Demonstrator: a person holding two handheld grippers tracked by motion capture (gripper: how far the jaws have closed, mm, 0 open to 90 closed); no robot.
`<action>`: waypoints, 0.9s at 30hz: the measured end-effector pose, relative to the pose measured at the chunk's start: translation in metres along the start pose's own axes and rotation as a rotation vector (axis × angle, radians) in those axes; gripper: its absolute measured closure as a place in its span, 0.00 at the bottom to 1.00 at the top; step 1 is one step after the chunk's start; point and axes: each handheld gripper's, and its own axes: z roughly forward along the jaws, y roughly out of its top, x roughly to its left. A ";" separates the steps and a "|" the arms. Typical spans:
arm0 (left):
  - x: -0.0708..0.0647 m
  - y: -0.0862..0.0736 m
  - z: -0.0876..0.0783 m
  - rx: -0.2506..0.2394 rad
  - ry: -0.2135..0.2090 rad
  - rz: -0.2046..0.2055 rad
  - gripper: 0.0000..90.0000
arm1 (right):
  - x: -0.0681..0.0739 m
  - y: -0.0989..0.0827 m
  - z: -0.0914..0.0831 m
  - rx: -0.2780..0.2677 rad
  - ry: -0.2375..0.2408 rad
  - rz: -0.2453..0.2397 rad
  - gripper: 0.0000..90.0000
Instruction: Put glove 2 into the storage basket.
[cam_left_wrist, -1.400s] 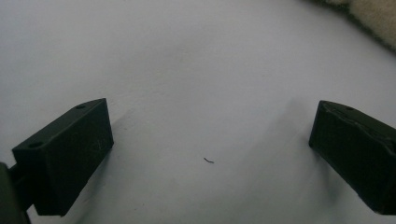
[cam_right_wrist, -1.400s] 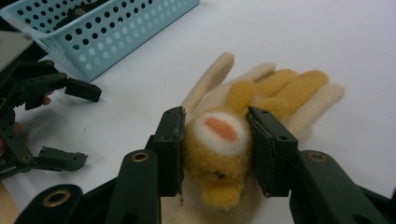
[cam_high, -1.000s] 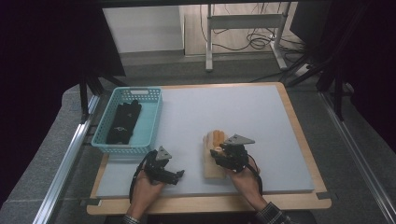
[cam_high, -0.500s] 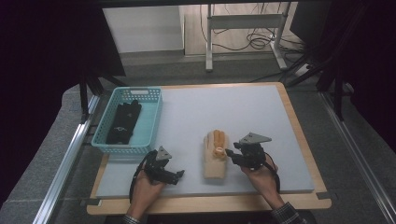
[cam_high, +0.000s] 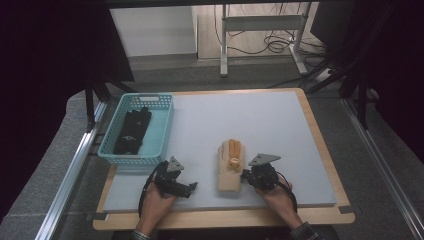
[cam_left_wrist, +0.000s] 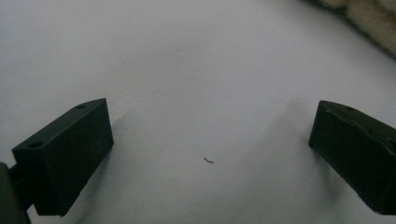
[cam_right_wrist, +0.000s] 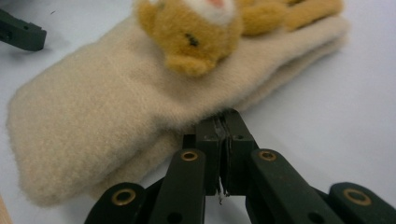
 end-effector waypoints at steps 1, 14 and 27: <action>0.000 0.000 0.000 0.000 0.000 0.000 0.00 | 0.001 0.001 0.002 0.002 0.004 -0.004 0.95; 0.000 0.000 0.000 0.000 0.000 -0.001 0.00 | 0.025 0.021 0.030 -0.005 0.032 -0.047 0.92; 0.000 0.000 0.000 0.001 0.000 0.000 0.00 | 0.031 0.038 0.052 -0.011 0.038 -0.040 0.90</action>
